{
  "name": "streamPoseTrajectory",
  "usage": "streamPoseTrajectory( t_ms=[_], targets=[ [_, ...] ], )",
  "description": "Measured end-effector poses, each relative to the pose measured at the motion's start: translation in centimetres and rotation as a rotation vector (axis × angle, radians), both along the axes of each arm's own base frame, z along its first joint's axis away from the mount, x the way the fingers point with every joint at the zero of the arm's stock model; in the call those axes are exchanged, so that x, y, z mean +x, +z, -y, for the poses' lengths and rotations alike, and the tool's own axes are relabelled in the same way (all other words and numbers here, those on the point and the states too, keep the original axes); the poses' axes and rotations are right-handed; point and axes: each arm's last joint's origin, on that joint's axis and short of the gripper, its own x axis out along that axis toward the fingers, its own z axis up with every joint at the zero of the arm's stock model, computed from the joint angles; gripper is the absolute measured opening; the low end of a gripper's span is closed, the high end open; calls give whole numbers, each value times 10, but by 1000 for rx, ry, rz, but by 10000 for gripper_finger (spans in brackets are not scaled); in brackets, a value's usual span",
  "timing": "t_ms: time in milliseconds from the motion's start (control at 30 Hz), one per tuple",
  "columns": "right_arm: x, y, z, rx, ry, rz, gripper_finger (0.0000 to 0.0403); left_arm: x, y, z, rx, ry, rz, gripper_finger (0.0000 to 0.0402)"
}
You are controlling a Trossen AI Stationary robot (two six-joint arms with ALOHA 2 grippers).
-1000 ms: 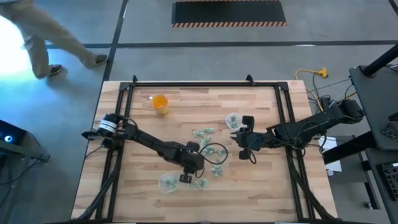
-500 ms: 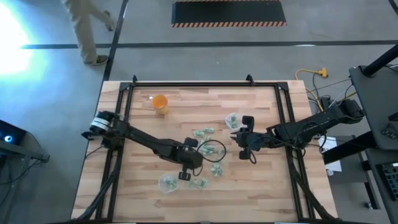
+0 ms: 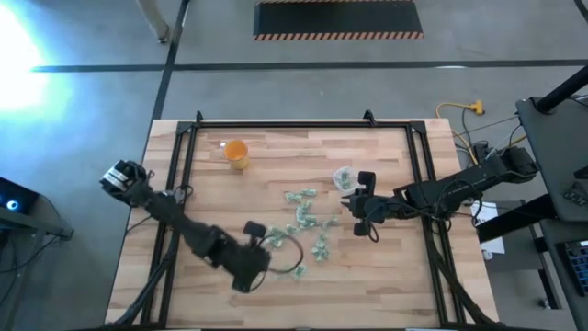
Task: Pick and place Stevia / Truvia into bins
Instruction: Put the green stevia packet into the bottom transparent container, then put the green stevia packet into the top transparent container
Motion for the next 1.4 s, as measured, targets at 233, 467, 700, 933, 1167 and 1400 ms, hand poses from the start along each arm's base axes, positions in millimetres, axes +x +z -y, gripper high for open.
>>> streamPoseTrajectory(
  t_ms=[233,467,700,933,1167,1400],
  targets=[
    [0,0,0,6,-3,7,57,-18,-14,22,-11,41,-84,2],
    [0,0,0,10,-7,10,57,-21,-28,20,3,111,-181,2],
    [0,0,0,12,-9,12,57,-22,-30,20,-7,102,-199,2],
    [1,1,0,19,-14,16,57,-22,-30,20,-8,102,-200,54],
    [1,1,0,23,-18,18,57,-22,-30,20,-9,102,-199,120],
    [5,3,-6,152,110,41,57,-24,-11,18,32,-22,-136,132]
  ],
)
